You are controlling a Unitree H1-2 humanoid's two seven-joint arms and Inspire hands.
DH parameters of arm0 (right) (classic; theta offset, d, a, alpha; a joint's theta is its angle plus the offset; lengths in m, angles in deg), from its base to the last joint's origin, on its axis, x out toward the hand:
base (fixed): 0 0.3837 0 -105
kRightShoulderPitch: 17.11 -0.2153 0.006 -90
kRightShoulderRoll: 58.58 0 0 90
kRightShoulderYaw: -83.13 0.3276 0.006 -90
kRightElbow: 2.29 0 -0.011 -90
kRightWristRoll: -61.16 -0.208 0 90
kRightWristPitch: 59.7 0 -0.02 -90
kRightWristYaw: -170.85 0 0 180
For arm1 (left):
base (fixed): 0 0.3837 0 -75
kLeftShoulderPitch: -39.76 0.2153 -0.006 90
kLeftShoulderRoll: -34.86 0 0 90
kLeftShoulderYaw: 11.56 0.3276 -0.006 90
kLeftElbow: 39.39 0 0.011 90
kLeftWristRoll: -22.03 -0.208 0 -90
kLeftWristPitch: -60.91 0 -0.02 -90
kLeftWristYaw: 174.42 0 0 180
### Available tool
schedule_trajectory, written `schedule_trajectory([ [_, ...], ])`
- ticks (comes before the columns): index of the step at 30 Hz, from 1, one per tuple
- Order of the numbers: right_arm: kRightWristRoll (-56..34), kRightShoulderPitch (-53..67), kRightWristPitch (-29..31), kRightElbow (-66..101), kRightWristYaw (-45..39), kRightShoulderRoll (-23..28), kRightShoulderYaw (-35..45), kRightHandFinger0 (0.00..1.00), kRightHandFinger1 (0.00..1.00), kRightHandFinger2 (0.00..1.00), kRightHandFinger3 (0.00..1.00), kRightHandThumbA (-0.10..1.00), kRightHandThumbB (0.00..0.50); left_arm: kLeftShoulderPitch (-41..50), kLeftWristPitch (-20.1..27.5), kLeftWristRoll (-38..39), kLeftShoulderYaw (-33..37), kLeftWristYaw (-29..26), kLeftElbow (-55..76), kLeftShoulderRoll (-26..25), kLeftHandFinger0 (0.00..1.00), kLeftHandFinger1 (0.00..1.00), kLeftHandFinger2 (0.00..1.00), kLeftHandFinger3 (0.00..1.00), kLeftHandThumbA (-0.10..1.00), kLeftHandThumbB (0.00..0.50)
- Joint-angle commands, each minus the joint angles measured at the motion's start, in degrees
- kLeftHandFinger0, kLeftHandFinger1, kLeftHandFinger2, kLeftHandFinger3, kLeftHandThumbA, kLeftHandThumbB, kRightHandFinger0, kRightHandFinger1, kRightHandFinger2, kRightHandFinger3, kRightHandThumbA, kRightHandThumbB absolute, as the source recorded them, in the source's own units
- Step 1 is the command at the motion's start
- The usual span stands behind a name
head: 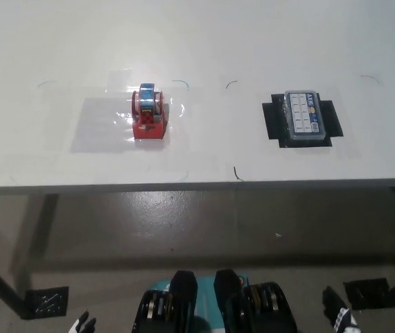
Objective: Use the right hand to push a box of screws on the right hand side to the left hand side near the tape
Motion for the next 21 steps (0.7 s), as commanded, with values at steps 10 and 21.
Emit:
schedule_trajectory([
  [10, -2.82, -10.64, 0.47, 11.18, 0.76, 1.59, 5.8, 1.0, 1.0, 1.0, 1.0, 0.72, 0.043, 1.95, 0.29, 2.59, -0.03, 1.99, 11.25, -0.87, 1.0, 1.0, 1.0, 1.0, 0.8, 0.233],
  [21, -2.77, -30.28, -9.78, 4.26, 2.7, 3.62, 11.23, 1.0, 1.0, 1.0, 1.0, 0.76, 0.108, 2.5, -0.45, 4.33, 0.83, 3.38, 15.32, -0.88, 1.0, 1.0, 1.0, 1.0, 0.79, 0.222],
])
